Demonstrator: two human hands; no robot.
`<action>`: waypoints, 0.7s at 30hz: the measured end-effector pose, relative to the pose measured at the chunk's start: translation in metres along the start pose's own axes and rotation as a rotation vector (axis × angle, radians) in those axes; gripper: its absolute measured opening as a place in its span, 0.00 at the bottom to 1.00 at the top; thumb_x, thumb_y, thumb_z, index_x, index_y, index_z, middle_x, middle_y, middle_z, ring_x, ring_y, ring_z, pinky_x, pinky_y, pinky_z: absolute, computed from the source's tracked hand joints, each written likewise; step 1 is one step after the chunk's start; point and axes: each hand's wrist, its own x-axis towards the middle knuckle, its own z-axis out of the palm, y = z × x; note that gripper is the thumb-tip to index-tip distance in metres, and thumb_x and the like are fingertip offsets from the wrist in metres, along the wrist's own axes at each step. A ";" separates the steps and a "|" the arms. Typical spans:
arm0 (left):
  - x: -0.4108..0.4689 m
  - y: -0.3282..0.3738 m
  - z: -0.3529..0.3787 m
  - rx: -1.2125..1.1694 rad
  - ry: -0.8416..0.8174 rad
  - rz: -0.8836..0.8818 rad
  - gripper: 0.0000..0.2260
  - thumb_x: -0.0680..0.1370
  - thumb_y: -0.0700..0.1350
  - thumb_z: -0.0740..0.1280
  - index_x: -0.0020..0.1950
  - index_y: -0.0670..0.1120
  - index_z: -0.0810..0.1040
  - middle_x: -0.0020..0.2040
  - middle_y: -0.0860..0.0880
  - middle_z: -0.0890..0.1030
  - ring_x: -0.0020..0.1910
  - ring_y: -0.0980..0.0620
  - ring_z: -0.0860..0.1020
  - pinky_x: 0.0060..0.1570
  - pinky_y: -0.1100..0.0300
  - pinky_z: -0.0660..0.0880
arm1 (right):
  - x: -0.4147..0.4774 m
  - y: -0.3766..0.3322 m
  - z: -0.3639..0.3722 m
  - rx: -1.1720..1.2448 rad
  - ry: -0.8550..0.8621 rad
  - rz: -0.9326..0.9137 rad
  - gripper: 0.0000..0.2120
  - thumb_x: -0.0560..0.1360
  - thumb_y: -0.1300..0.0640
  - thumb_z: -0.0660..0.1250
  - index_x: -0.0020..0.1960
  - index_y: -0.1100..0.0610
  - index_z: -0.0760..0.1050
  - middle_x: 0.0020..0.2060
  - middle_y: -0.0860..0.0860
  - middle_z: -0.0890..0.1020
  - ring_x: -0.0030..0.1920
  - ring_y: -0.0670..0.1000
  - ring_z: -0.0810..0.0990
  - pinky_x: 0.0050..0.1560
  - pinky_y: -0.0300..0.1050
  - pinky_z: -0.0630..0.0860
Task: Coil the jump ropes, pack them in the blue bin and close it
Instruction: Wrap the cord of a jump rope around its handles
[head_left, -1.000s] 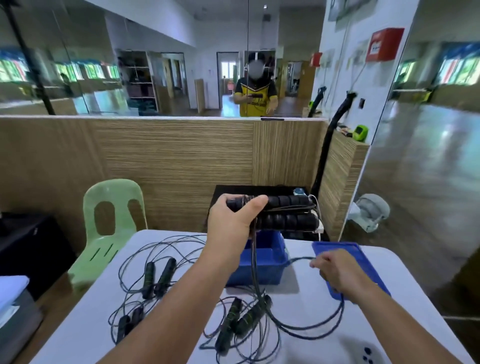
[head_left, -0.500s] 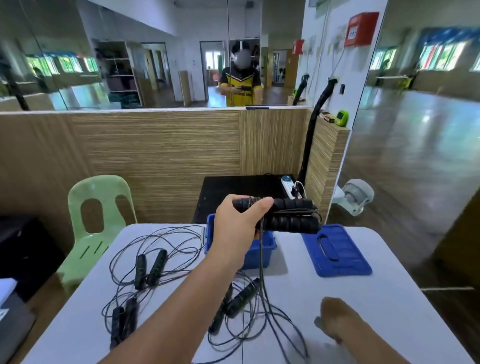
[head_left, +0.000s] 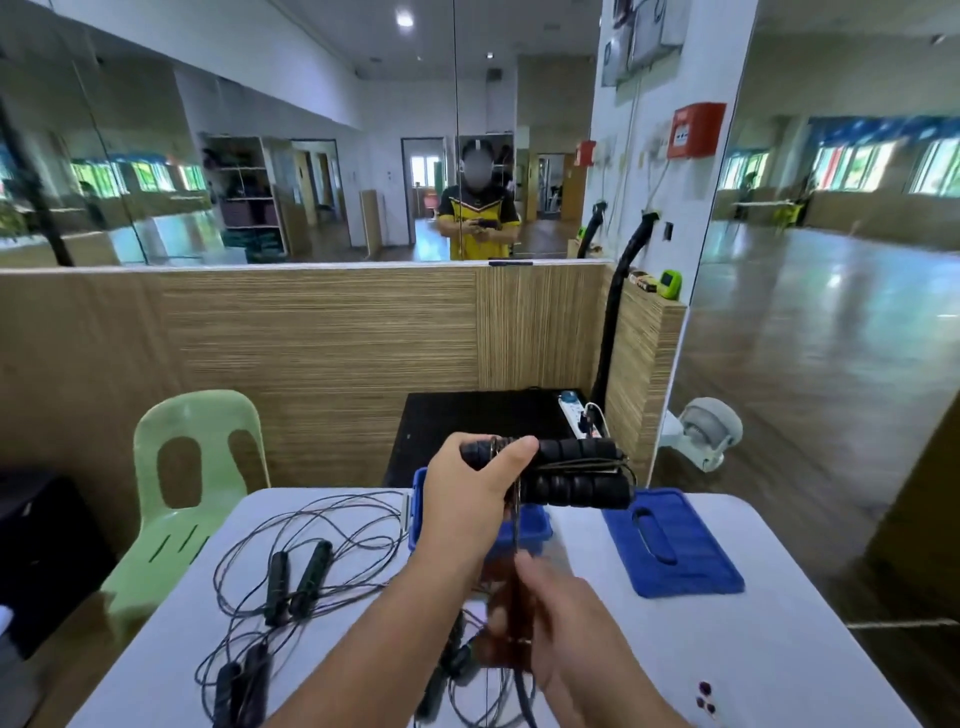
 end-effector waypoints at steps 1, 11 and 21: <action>-0.002 0.001 -0.001 0.000 0.001 0.001 0.14 0.72 0.51 0.79 0.49 0.44 0.81 0.40 0.46 0.83 0.36 0.55 0.81 0.36 0.59 0.79 | -0.003 0.005 0.002 0.059 0.018 -0.004 0.18 0.84 0.55 0.58 0.46 0.67 0.78 0.26 0.58 0.73 0.23 0.55 0.70 0.29 0.46 0.71; -0.014 0.000 -0.005 -0.006 0.098 -0.068 0.18 0.77 0.61 0.70 0.48 0.45 0.80 0.38 0.46 0.83 0.33 0.54 0.79 0.37 0.58 0.78 | 0.014 0.032 -0.010 -0.202 -0.012 -0.162 0.17 0.87 0.54 0.52 0.42 0.60 0.67 0.26 0.54 0.66 0.25 0.52 0.65 0.29 0.45 0.69; -0.021 -0.002 -0.017 -0.028 0.121 -0.164 0.20 0.78 0.63 0.68 0.46 0.45 0.80 0.34 0.47 0.77 0.33 0.50 0.72 0.38 0.53 0.71 | 0.052 0.023 -0.044 -0.967 -0.059 -0.501 0.19 0.84 0.40 0.54 0.43 0.51 0.70 0.32 0.46 0.70 0.33 0.46 0.67 0.39 0.46 0.67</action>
